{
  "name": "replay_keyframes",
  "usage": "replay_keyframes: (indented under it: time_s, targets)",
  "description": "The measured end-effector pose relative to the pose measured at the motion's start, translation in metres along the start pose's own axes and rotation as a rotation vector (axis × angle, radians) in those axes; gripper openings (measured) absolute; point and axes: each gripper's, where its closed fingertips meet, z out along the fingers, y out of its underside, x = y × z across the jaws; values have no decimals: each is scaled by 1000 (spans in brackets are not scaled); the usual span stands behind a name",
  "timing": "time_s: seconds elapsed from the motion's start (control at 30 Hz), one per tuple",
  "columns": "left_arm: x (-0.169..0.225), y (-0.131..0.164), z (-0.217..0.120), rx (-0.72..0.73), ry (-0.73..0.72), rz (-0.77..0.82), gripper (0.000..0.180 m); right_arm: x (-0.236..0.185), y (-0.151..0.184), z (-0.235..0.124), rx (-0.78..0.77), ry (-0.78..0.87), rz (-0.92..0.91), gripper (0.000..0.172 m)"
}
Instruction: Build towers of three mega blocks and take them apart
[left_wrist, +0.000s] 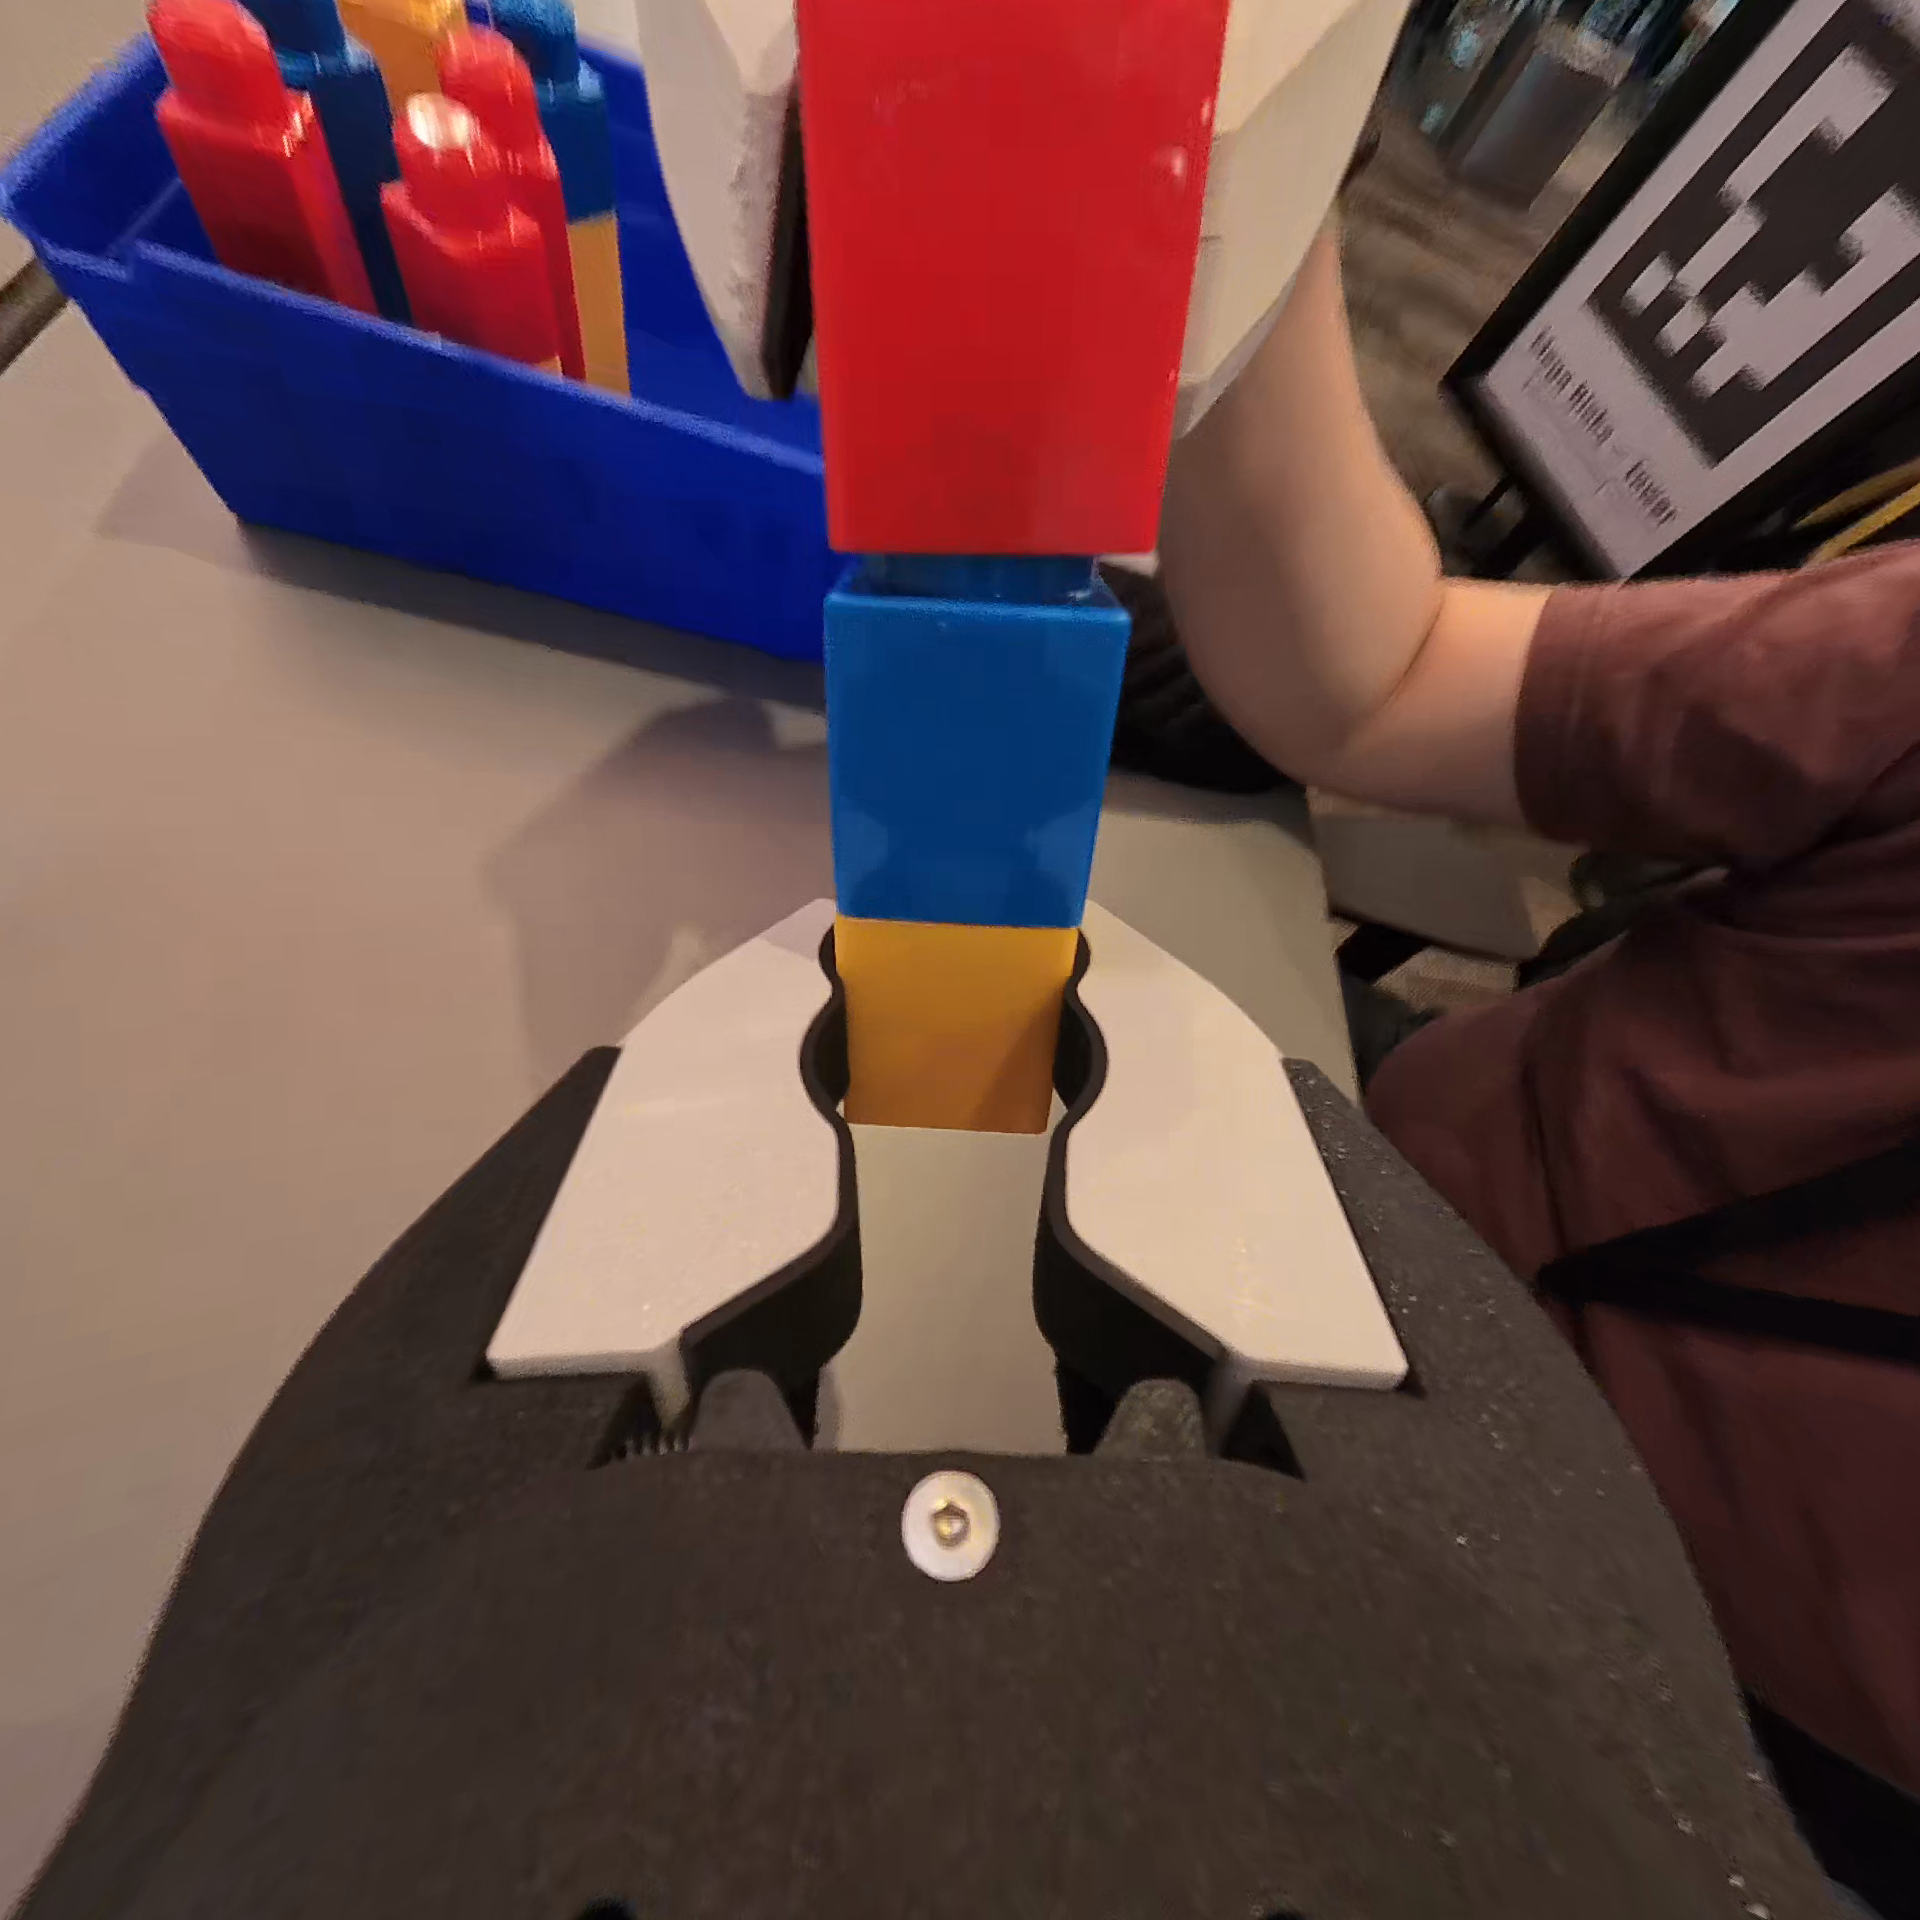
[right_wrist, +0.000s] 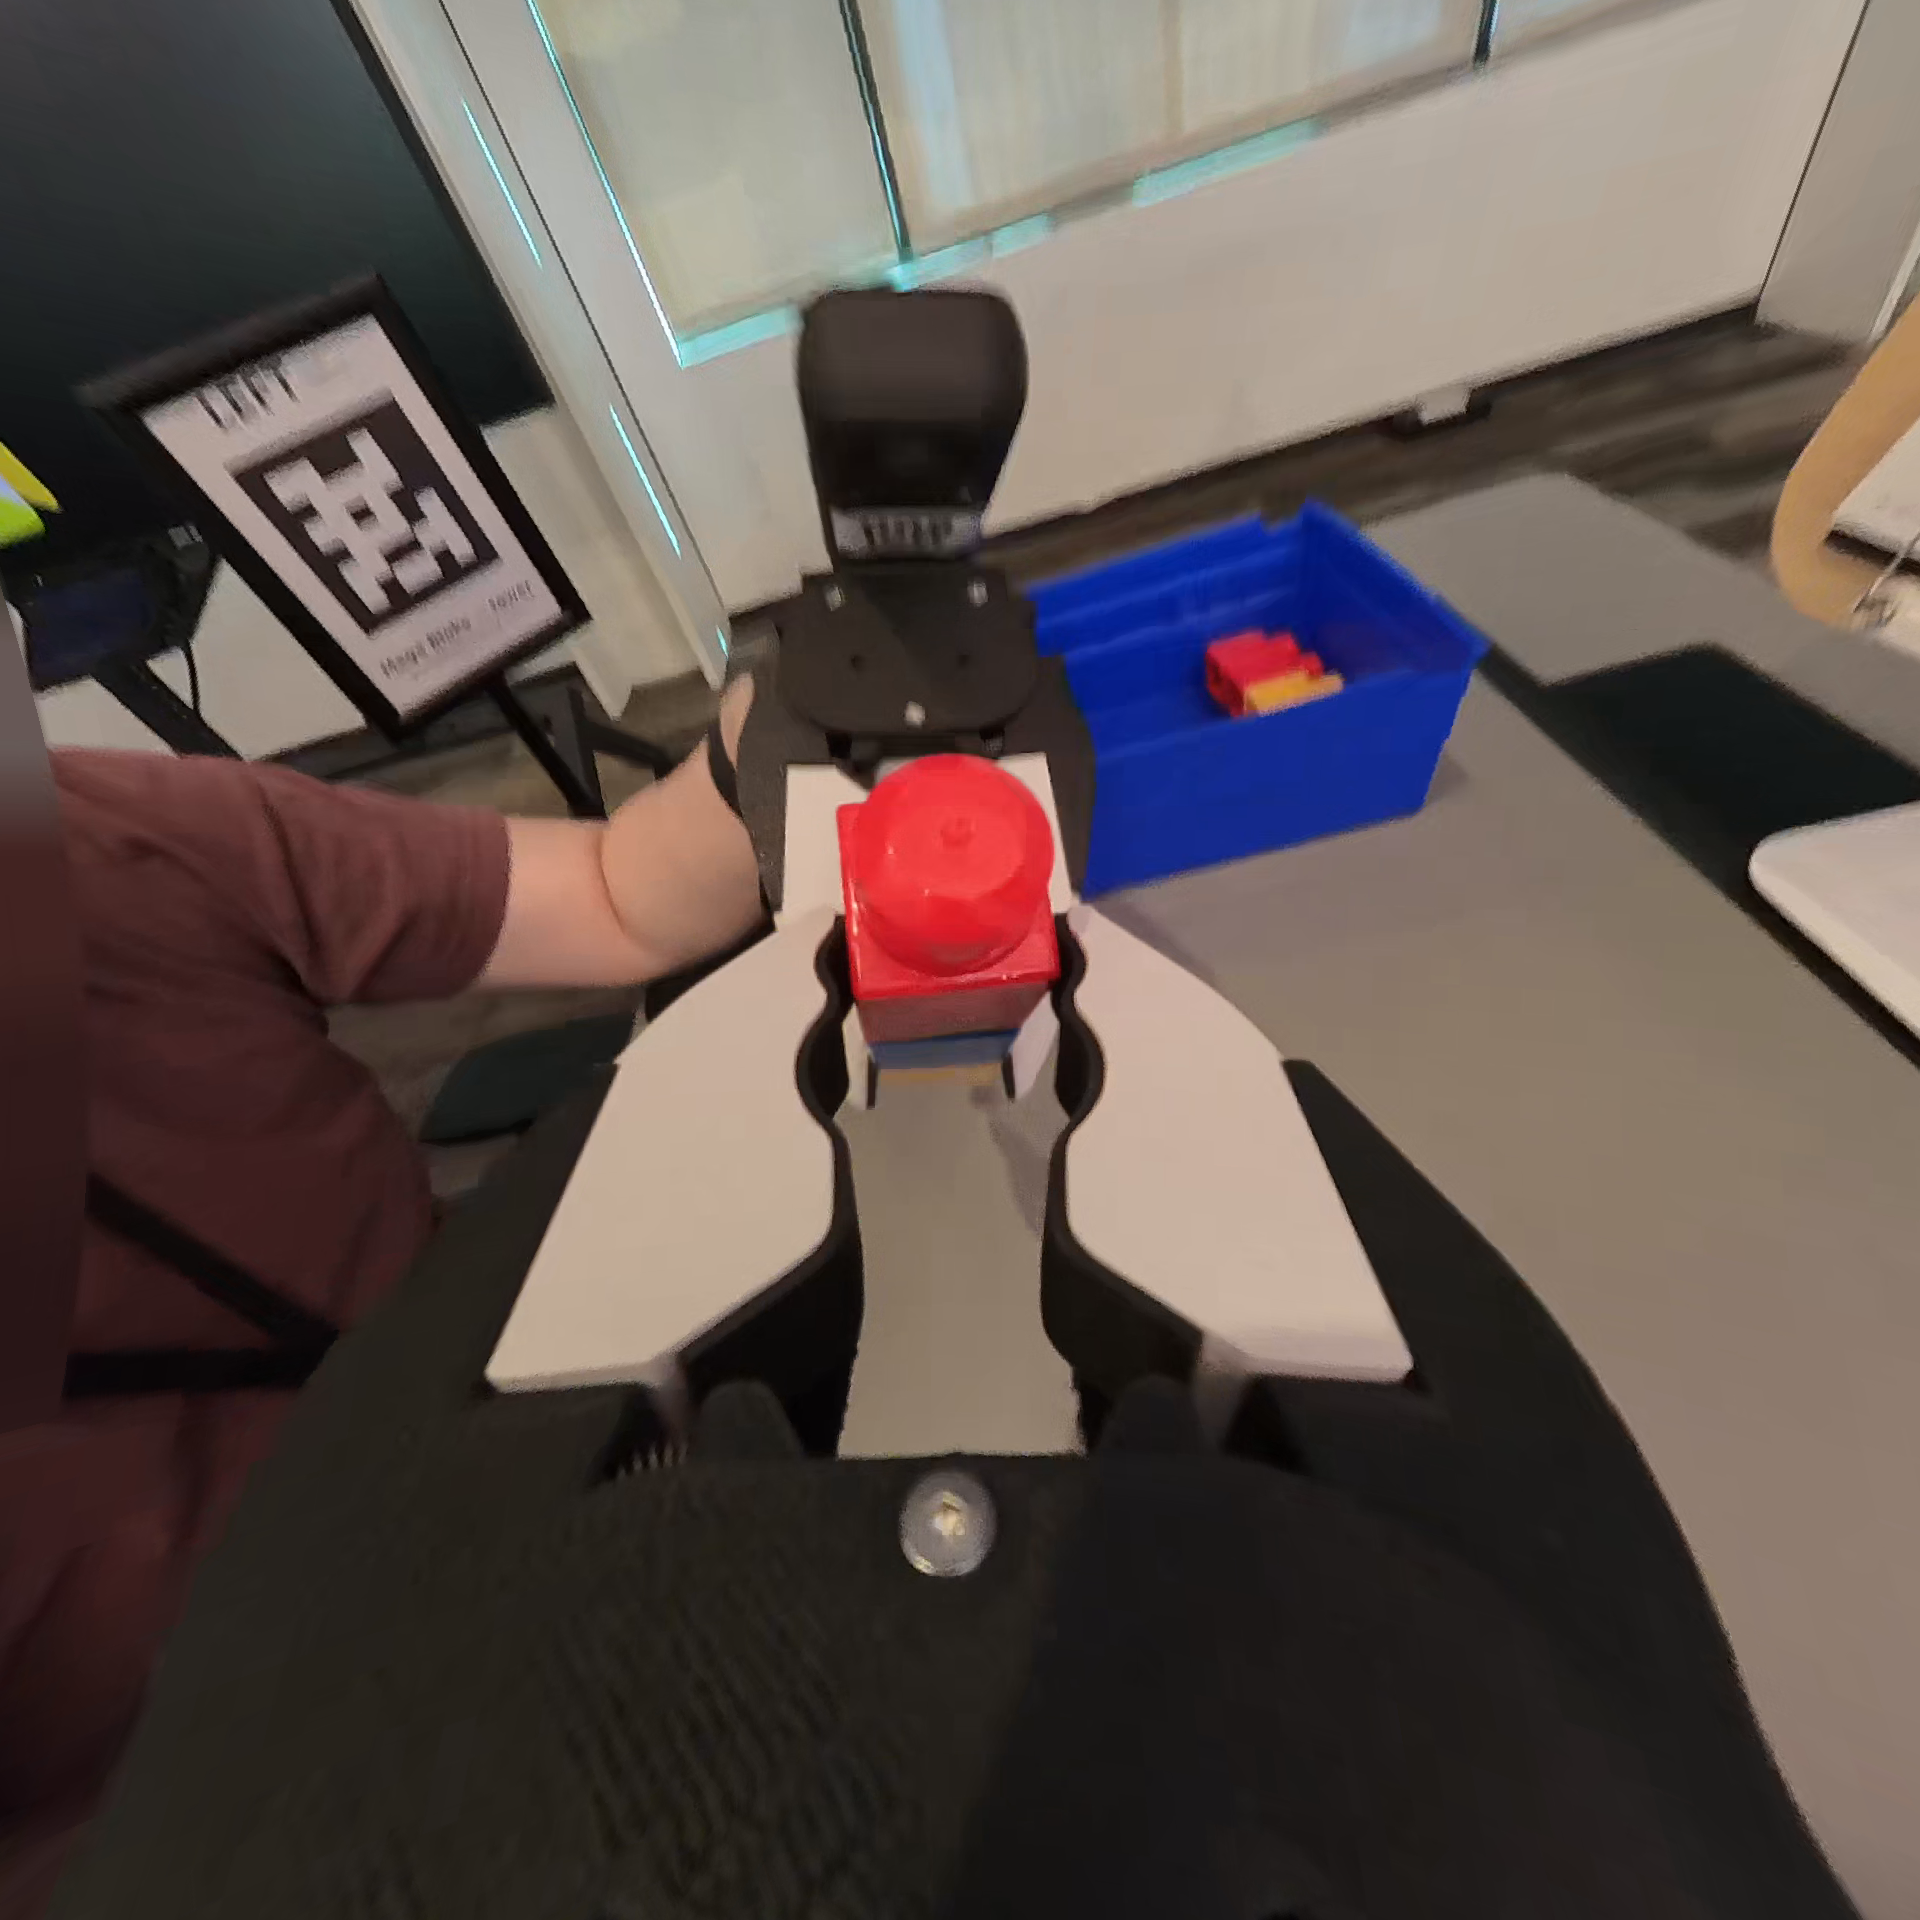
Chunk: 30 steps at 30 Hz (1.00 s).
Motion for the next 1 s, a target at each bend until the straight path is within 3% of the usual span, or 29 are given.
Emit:
replay_keyframes:
  time_s: [0.1, 0.37, 1.0]
  targets:
    - [7, -16, -4, 96, 42, -25, 36, -5, -23, 0, 162, -46, 30, 37]
    - [11, -33, -4, 215, 75, -58, 36, -5, -47, 6, 397, -65, 72, 37]
    - [11, -31, -2, 183, 19, -53, 36, -8, -41, 12, 365, -65, 59, 37]
